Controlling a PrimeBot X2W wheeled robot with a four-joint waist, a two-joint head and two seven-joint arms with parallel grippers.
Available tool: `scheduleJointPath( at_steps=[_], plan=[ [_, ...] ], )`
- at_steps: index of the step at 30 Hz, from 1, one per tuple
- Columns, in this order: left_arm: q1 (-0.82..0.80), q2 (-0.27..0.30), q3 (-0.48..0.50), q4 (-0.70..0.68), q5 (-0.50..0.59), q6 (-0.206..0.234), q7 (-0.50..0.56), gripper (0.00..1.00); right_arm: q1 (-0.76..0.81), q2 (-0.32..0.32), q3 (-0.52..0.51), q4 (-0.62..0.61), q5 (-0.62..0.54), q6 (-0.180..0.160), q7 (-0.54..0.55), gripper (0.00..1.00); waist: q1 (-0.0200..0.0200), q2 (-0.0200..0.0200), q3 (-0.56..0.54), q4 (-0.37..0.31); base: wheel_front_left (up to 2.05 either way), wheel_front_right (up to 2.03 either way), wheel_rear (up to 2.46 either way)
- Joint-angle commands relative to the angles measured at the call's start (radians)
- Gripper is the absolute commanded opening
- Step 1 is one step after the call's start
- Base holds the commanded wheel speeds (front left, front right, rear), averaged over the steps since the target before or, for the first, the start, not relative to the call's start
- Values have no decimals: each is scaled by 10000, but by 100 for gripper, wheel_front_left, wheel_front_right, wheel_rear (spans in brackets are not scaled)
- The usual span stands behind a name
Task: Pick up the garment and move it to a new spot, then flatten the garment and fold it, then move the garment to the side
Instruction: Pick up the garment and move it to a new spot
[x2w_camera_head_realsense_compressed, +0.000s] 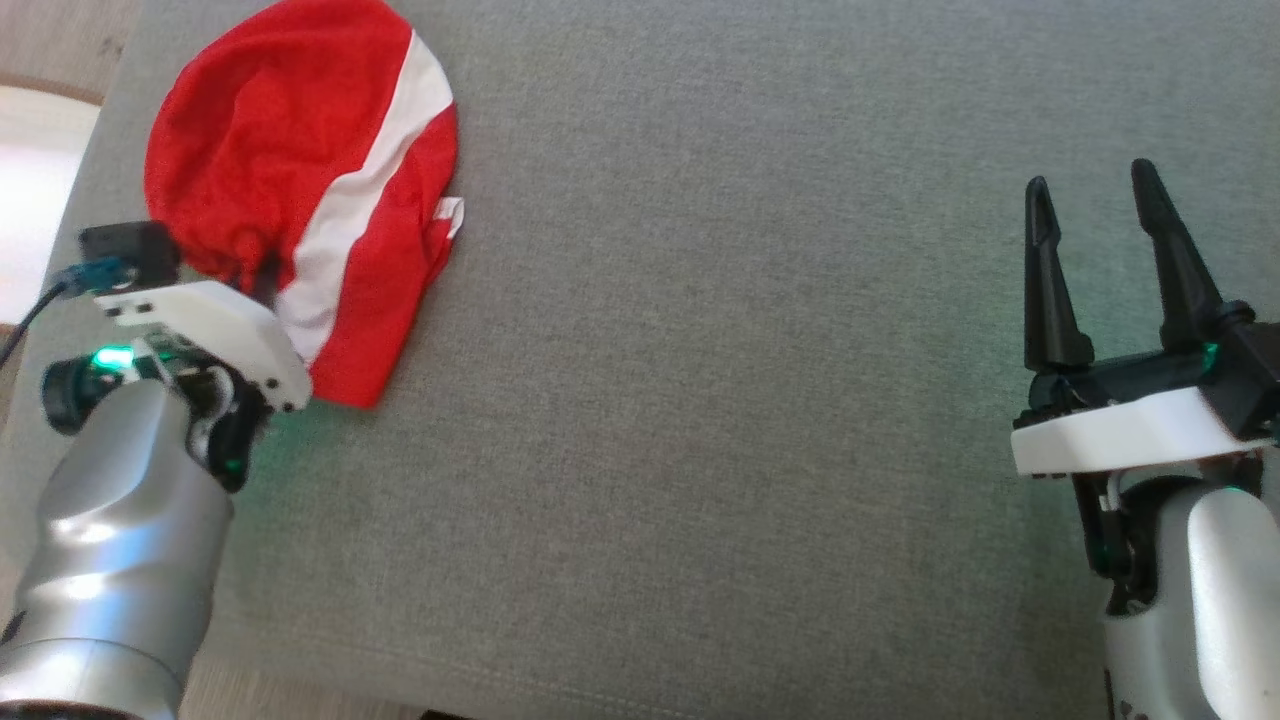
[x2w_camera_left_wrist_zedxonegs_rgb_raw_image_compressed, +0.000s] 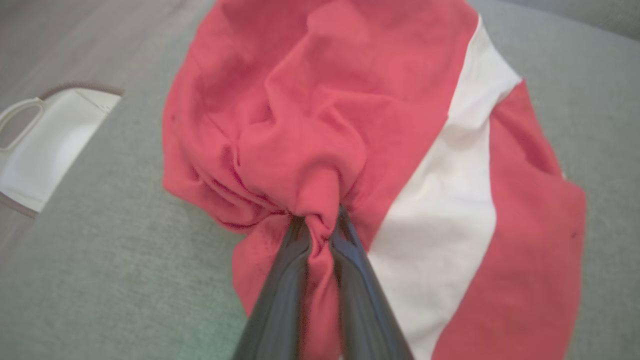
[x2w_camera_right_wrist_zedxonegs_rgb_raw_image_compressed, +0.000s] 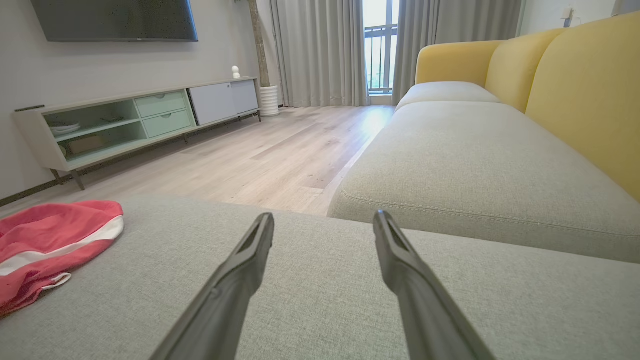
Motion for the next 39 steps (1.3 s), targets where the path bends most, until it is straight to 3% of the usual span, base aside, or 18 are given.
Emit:
scheduleJointPath(
  at_steps=[1, 8, 13, 25, 36, 37, 38, 39],
  plan=[
    [-188, 677, 260, -229, -106, 18, -404, 0, -202, -18, 322, -269, 81, 67, -105, 100, -1, 0, -150, -123, 0, 0, 0],
    [-288, 711, -234, -1166, -389, 18, -2683, 0, -106, -18, 225, 212, 451, 67, -576, 100, -1, 0, -816, -608, 0, 0, 0],
    [-186, 571, -919, -2187, -462, 18, -3338, 0, -39, -18, 240, 629, 803, 67, -929, 100, -1, 0, -1311, -1086, 0, 0, 0],
    [-72, -9, -2291, -4221, 143, 123, -2773, 0, -49, -18, 217, 1199, 1322, 67, -1531, 100, -1, 0, -1478, -2198, 0, 0, 0],
    [-240, -1485, -3363, -5577, 522, 602, -2244, 0, -311, -18, 399, 1657, 1742, 67, -1968, 100, -1, 0, -1300, -3593, 0, 0, 0],
    [-291, -1598, -3415, -5626, 570, 702, -2302, 39, -324, -18, 417, 1717, 1777, 67, -2007, 100, -1, 0, -1294, -3703, 0, 0, 0],
    [-331, -1695, -3484, -5665, 598, 757, -2355, 100, -341, -18, 444, 1776, 1812, 67, -2046, 100, -1, 0, -1292, -3811, 0, 0, 0],
    [-350, -1783, -3539, -5685, 573, 788, -2387, 100, -352, -18, 460, 1830, 1841, 67, -2083, 100, -1, 0, -1298, -3893, 0, 0, 0]
  ],
)
